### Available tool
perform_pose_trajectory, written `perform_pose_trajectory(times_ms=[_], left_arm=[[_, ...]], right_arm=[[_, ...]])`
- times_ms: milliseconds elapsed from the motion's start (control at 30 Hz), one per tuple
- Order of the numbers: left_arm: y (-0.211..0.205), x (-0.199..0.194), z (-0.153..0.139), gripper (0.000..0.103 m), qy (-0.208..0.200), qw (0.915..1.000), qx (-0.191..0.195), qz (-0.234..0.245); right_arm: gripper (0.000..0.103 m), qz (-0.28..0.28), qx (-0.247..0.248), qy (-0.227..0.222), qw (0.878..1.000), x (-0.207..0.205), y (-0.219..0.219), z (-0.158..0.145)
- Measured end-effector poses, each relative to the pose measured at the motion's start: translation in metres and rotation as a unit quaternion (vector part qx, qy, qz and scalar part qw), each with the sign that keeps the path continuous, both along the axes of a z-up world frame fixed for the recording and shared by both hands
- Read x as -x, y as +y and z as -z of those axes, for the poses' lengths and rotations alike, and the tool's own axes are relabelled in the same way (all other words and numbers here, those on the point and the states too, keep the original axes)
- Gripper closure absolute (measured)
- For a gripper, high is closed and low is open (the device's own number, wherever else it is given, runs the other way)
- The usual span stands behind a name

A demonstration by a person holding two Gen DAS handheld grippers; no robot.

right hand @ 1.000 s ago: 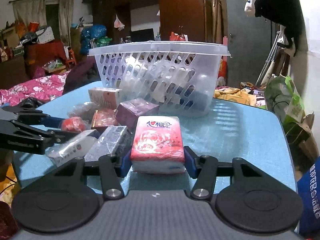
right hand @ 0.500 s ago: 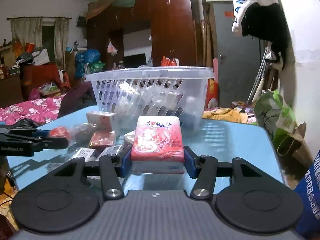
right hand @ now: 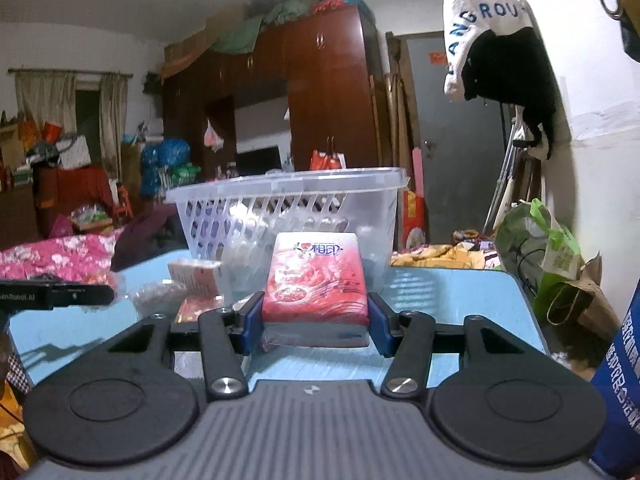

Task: Organize objects
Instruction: 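Carry the ball and tissue pack over the basket and open both tools, then grasp the clear-wrapped small item with left tool while right tool grasps blue-printed wrapped pack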

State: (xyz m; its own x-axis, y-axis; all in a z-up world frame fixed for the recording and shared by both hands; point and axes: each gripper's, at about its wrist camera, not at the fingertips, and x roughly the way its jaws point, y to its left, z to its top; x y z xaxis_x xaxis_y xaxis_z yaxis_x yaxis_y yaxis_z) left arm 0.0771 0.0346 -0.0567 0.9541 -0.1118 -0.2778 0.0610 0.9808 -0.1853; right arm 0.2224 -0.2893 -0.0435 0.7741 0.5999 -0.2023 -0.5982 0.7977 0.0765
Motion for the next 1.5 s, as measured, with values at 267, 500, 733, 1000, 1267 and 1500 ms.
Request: perform_pose_trajectory(times_ms=[267, 500, 733, 1000, 1267, 1500], left_arm=[[0.0, 0.008, -0.009, 0.054, -0.049, 0.9987, -0.004, 0.012], [-0.007, -0.039, -0.085, 0.054, -0.088, 0.9951, -0.023, 0.038], [-0.017, -0.159, -0.14, 0.054, -0.004, 0.9989, -0.023, 0.04], [-0.019, -0.163, -0.108, 0.017, 0.024, 0.9988, -0.035, 0.026], [-0.017, -0.075, -0.061, 0.017, 0.027, 0.9982, -0.046, 0.028], [-0.011, -0.054, -0.028, 0.017, 0.044, 0.9979, -0.044, 0.02]], right_arm=[[0.047, 0.0, -0.022, -0.034, 0.999, 0.007, -0.004, -0.004], [0.047, -0.018, -0.026, -0.076, 0.997, -0.009, 0.011, -0.066], [0.046, -0.02, 0.076, -0.048, 0.996, -0.097, 0.083, -0.127], [0.004, -0.013, 0.096, -0.042, 0.994, -0.093, 0.082, -0.1], [0.0, -0.049, 0.041, 0.03, 0.997, -0.027, 0.036, -0.042], [0.027, -0.088, 0.015, 0.054, 0.995, -0.002, 0.045, -0.002]])
